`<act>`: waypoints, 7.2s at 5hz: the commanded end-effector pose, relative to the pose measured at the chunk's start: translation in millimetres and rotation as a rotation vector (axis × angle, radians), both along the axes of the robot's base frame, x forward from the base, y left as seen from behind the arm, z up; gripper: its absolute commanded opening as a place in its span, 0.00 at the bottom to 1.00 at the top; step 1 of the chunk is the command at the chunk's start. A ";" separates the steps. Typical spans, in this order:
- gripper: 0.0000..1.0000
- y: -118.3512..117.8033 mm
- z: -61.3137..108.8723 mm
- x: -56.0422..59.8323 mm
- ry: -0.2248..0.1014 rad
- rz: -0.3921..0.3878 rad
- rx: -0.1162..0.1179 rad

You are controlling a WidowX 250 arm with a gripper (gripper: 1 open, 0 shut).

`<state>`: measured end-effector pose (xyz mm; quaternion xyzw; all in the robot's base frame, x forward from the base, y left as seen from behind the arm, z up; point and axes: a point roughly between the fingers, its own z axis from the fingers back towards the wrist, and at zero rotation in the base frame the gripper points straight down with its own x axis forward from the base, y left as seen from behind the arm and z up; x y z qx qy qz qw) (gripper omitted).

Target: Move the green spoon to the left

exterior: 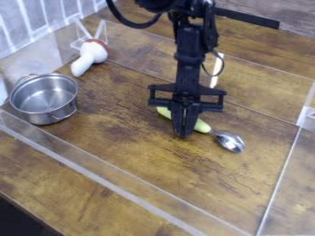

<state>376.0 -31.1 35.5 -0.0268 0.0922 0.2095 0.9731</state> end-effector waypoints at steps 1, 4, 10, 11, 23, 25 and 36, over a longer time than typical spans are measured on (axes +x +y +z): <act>0.00 8.3 42.4 14.0 -0.102 -0.044 -0.026; 0.00 -12.9 81.8 14.1 -0.143 -0.161 -0.096; 1.00 -23.1 49.3 15.0 -0.165 0.182 -0.075; 0.00 -27.2 32.4 19.0 -0.155 0.176 -0.065; 0.00 27.5 7.3 29.1 -0.209 0.873 -0.055; 0.00 13.8 52.6 22.7 -0.201 1.034 -0.076; 0.00 69.9 129.0 -16.8 -0.262 1.581 -0.211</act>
